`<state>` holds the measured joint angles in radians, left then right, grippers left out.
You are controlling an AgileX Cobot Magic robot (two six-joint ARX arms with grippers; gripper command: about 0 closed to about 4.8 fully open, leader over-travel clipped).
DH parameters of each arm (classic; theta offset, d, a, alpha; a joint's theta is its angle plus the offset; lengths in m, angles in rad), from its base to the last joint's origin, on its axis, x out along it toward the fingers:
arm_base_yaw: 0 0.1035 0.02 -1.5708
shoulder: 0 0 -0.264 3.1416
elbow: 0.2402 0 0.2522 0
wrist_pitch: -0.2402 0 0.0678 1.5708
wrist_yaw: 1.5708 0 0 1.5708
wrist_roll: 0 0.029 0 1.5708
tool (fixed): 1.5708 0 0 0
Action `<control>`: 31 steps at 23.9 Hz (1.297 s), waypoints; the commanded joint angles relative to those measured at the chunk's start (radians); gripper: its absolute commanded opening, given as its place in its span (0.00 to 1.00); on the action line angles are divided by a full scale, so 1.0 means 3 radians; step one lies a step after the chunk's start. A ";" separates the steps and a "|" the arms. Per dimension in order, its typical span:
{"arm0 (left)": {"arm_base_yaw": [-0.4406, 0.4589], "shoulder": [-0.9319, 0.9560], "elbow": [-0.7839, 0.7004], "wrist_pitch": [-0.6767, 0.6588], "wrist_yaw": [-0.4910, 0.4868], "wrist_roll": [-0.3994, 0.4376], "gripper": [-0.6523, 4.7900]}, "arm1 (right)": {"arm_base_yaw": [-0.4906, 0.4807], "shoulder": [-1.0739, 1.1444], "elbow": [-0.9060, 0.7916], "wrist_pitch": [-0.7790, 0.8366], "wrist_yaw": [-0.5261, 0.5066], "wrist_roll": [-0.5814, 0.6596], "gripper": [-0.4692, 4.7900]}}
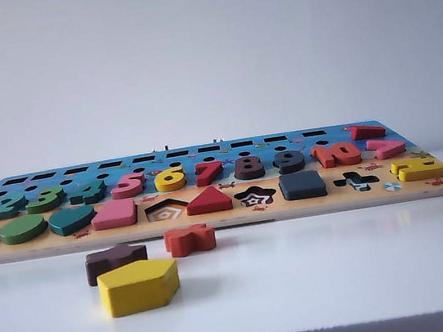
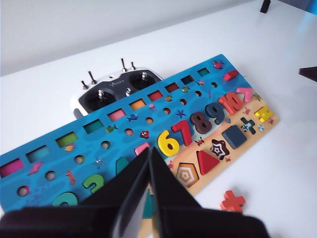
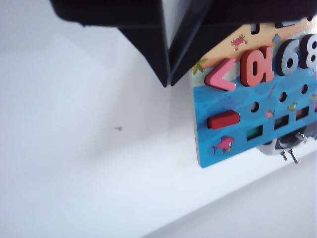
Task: Insert the cube into the slot.
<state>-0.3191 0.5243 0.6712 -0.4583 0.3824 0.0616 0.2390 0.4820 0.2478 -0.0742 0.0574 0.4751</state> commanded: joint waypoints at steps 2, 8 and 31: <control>0.0362 -0.0223 0.0018 0.0064 -0.0211 -0.0011 0.15 | -0.0398 -0.0540 -0.0181 0.0050 -0.0425 -0.0028 0.11; 0.0679 -0.0429 -0.0004 0.0048 -0.0928 -0.0037 0.15 | -0.0800 -0.1161 -0.0498 0.0025 -0.0646 -0.0028 0.11; 0.0716 -0.1709 -0.2015 0.0696 -0.1719 -0.0031 0.15 | -0.0926 -0.1600 -0.0813 -0.0286 -0.0617 -0.1239 0.07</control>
<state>-0.1051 0.0181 0.0715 -0.2661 -0.1261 0.0547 -0.0376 0.0044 0.0074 -0.1654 -0.1272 0.1074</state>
